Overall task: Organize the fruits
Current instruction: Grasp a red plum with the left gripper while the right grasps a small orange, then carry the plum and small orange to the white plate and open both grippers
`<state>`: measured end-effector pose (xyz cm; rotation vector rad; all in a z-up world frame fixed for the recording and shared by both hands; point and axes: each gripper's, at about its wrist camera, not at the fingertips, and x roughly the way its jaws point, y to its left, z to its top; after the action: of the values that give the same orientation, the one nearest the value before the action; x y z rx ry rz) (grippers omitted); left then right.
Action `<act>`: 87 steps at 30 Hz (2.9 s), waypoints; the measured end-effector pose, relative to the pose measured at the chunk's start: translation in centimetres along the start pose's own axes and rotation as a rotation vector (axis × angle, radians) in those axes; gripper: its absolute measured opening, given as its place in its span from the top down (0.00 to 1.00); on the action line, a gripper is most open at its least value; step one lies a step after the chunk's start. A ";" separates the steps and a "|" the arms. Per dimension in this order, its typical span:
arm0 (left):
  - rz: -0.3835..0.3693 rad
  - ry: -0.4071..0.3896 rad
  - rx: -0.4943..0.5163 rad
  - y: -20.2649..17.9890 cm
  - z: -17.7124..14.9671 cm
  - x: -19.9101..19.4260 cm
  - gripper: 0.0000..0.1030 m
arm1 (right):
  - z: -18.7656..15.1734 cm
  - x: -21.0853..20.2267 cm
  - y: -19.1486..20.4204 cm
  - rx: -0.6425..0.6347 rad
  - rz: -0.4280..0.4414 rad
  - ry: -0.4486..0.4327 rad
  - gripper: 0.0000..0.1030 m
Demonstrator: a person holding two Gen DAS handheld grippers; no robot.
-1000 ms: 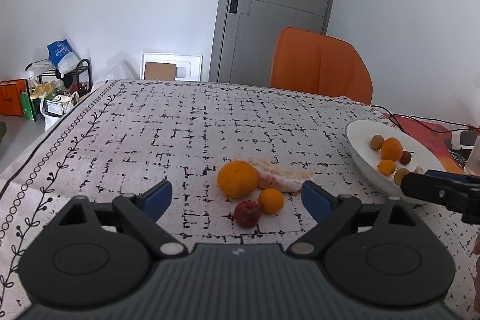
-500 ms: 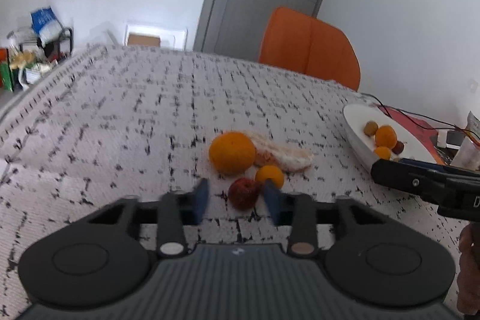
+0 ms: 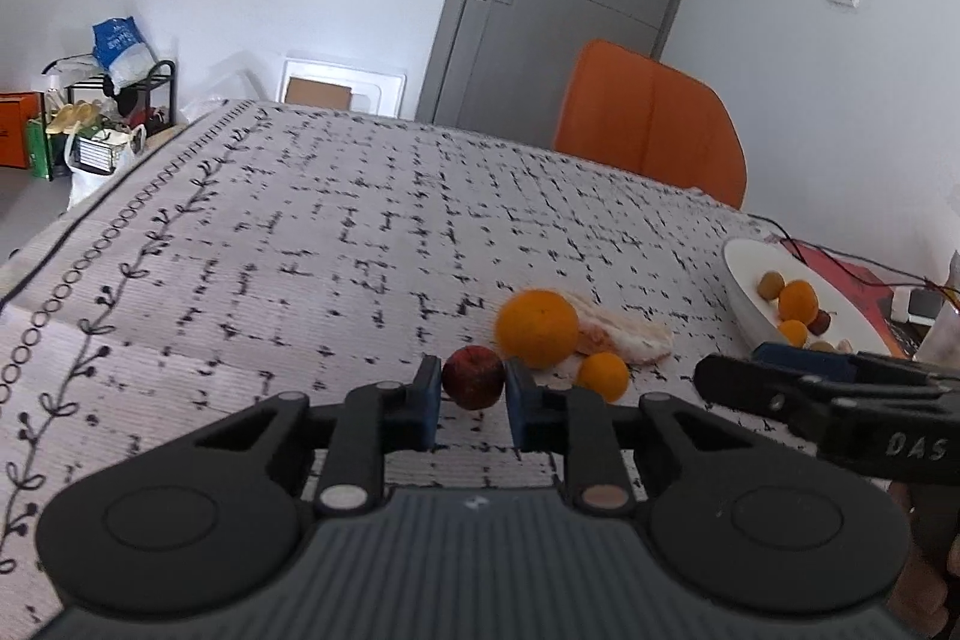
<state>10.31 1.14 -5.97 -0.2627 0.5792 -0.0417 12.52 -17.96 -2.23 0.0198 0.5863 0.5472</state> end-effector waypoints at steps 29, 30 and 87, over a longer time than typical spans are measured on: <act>0.031 -0.046 -0.025 2.2 0.6 -1.8 0.79 | 0.2 3.4 1.3 0.016 0.018 0.044 0.79; 0.029 -0.046 -0.022 2.0 0.7 -1.7 0.79 | 0.3 2.9 1.1 0.020 0.014 0.035 0.79; -0.171 -0.028 0.300 -17.0 2.3 3.2 0.79 | -3.2 -10.4 -14.2 0.289 -0.194 -0.178 0.54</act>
<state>14.82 -15.13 -1.39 -0.0200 0.5140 -0.2881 10.48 -35.74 -1.87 0.2800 0.4834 0.2651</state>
